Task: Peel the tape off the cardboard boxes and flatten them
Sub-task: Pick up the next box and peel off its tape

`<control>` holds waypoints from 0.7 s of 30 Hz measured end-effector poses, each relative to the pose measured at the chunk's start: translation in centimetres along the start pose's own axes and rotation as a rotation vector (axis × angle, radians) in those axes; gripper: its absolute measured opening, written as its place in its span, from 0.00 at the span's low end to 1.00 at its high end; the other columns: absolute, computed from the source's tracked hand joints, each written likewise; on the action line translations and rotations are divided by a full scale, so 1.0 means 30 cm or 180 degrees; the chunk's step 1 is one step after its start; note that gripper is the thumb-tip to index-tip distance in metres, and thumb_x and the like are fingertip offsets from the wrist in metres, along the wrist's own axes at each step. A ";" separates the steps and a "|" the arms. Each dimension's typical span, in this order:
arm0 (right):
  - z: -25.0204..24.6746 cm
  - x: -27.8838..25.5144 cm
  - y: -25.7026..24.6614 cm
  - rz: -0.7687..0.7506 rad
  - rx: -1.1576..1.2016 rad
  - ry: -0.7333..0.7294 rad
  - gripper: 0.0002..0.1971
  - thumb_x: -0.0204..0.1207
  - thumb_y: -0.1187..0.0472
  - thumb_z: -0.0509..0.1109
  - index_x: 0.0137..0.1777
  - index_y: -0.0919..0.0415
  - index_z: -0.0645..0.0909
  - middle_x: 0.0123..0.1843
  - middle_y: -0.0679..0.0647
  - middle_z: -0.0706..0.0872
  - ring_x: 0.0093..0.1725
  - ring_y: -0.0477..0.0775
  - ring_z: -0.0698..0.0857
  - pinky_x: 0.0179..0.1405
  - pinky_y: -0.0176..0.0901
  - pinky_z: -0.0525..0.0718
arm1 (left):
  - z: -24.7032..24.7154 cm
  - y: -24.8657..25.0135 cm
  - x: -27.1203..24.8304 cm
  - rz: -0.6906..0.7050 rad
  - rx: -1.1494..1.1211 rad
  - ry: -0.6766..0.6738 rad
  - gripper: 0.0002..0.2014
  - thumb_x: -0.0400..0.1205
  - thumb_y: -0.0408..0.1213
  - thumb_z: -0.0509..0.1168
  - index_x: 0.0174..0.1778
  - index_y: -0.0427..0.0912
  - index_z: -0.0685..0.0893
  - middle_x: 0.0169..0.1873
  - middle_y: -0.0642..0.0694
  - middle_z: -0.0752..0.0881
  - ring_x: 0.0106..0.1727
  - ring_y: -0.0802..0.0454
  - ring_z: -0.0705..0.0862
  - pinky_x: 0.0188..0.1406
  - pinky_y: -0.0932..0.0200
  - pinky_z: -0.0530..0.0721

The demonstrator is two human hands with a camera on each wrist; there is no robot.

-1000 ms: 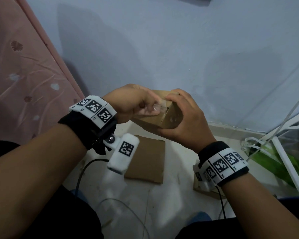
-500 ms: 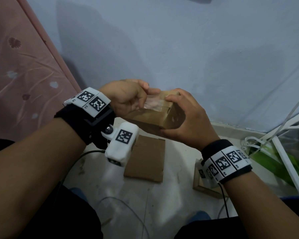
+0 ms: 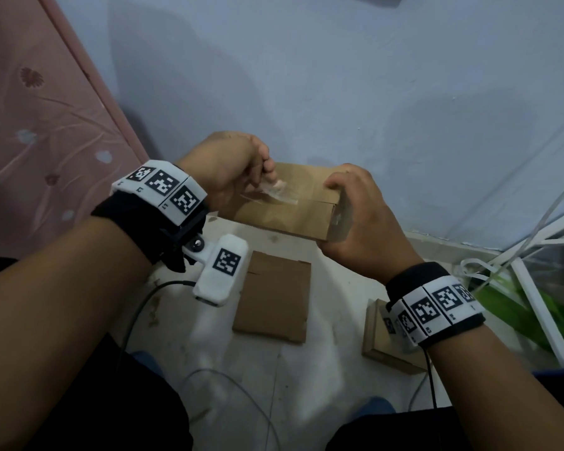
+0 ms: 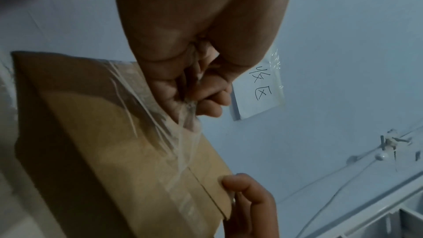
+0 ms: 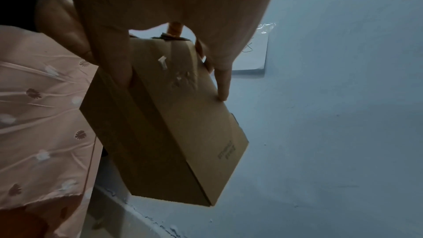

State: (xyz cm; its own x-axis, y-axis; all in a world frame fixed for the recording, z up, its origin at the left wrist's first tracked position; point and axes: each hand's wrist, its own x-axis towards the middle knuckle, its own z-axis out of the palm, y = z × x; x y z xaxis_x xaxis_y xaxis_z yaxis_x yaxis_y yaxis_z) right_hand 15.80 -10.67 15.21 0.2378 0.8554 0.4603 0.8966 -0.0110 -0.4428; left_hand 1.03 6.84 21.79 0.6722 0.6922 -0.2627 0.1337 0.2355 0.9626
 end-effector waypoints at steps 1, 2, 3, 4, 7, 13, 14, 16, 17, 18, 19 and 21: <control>-0.001 0.002 -0.002 -0.0014 -0.0011 0.0020 0.32 0.61 0.65 0.84 0.65 0.62 0.75 0.68 0.56 0.76 0.69 0.55 0.75 0.64 0.41 0.78 | 0.000 0.002 0.003 -0.0050 -0.0017 -0.0079 0.21 0.71 0.10 0.45 0.33 0.40 0.72 0.26 0.44 0.77 0.28 0.50 0.81 0.20 0.67 0.78; -0.003 0.004 -0.005 -0.0019 -0.0024 0.0035 0.32 0.61 0.65 0.83 0.64 0.62 0.74 0.67 0.56 0.76 0.68 0.55 0.74 0.63 0.41 0.78 | 0.001 0.005 0.003 -0.0073 -0.0085 -0.0154 0.20 0.73 0.11 0.45 0.34 0.40 0.72 0.26 0.44 0.77 0.28 0.50 0.80 0.27 0.64 0.81; -0.004 0.005 -0.010 -0.0016 -0.0040 0.0039 0.31 0.60 0.65 0.83 0.63 0.61 0.74 0.67 0.56 0.75 0.68 0.55 0.74 0.63 0.41 0.77 | 0.002 0.006 0.004 -0.0074 -0.0203 -0.0193 0.19 0.73 0.13 0.45 0.34 0.40 0.72 0.26 0.45 0.77 0.29 0.50 0.80 0.34 0.60 0.83; -0.005 0.006 -0.015 -0.0009 -0.0053 0.0037 0.31 0.60 0.65 0.82 0.63 0.61 0.74 0.66 0.56 0.75 0.68 0.56 0.74 0.62 0.42 0.77 | 0.006 0.007 0.001 -0.0064 -0.0318 -0.0219 0.18 0.73 0.14 0.45 0.34 0.40 0.72 0.26 0.45 0.76 0.29 0.50 0.78 0.39 0.56 0.82; -0.009 0.011 -0.029 0.0030 -0.0053 0.0033 0.31 0.60 0.66 0.82 0.64 0.61 0.74 0.67 0.56 0.74 0.67 0.56 0.74 0.61 0.43 0.78 | 0.015 0.003 -0.014 0.0006 -0.0562 -0.0285 0.14 0.73 0.19 0.46 0.33 0.39 0.72 0.25 0.44 0.75 0.28 0.49 0.72 0.38 0.55 0.75; -0.026 0.016 -0.056 -0.0140 -0.0299 -0.0084 0.33 0.58 0.68 0.82 0.64 0.59 0.75 0.69 0.55 0.73 0.65 0.60 0.76 0.56 0.55 0.84 | 0.046 -0.003 -0.021 -0.0018 0.0076 -0.0641 0.22 0.84 0.43 0.60 0.24 0.39 0.71 0.18 0.41 0.70 0.23 0.47 0.64 0.28 0.59 0.67; -0.027 0.016 -0.059 -0.0160 -0.0296 -0.0084 0.33 0.57 0.68 0.82 0.64 0.59 0.75 0.69 0.54 0.73 0.65 0.61 0.76 0.55 0.56 0.84 | 0.053 -0.010 -0.026 0.0189 0.0440 -0.0569 0.21 0.84 0.42 0.67 0.27 0.40 0.72 0.20 0.40 0.72 0.23 0.46 0.68 0.26 0.59 0.69; -0.031 0.018 -0.059 -0.0219 -0.0352 -0.0069 0.33 0.57 0.69 0.83 0.64 0.59 0.76 0.69 0.55 0.74 0.66 0.61 0.76 0.56 0.55 0.84 | 0.052 -0.031 -0.025 0.0622 0.1306 -0.0372 0.17 0.78 0.41 0.79 0.37 0.38 0.77 0.27 0.41 0.80 0.26 0.48 0.76 0.25 0.61 0.74; -0.036 0.019 -0.054 -0.0238 -0.0398 -0.0067 0.33 0.58 0.68 0.83 0.64 0.59 0.76 0.69 0.55 0.74 0.66 0.61 0.77 0.56 0.56 0.84 | 0.047 -0.040 -0.019 0.0779 0.1771 -0.0268 0.19 0.74 0.44 0.82 0.42 0.39 0.79 0.31 0.45 0.81 0.29 0.51 0.78 0.28 0.60 0.76; -0.041 0.022 -0.048 -0.0244 -0.0436 -0.0072 0.32 0.58 0.68 0.83 0.63 0.59 0.76 0.69 0.55 0.74 0.66 0.61 0.76 0.55 0.57 0.84 | 0.043 -0.047 -0.012 0.0851 0.2186 -0.0178 0.22 0.72 0.48 0.83 0.47 0.41 0.79 0.34 0.49 0.81 0.33 0.53 0.78 0.31 0.57 0.75; -0.044 0.022 -0.043 -0.0236 -0.0457 -0.0083 0.32 0.58 0.68 0.83 0.63 0.60 0.76 0.68 0.55 0.74 0.65 0.61 0.76 0.55 0.57 0.84 | 0.038 -0.052 -0.005 0.0835 0.2463 -0.0120 0.26 0.70 0.52 0.83 0.52 0.43 0.77 0.37 0.51 0.80 0.36 0.53 0.77 0.33 0.56 0.73; -0.043 0.020 -0.039 -0.0215 -0.0465 -0.0115 0.32 0.58 0.68 0.82 0.63 0.59 0.76 0.68 0.55 0.74 0.65 0.60 0.76 0.54 0.57 0.84 | 0.031 -0.059 0.007 0.0591 0.2602 -0.0116 0.33 0.68 0.57 0.82 0.59 0.45 0.72 0.45 0.50 0.79 0.43 0.53 0.79 0.37 0.54 0.76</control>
State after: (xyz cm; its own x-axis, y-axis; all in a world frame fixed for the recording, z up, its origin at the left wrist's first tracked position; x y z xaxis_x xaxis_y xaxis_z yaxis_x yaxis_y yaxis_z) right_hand 15.37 -10.81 16.99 0.1640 0.8747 0.4560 0.9555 -0.0259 -0.2940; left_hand 1.61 5.92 20.11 0.7565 0.6453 -0.1066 0.4950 -0.4584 0.7382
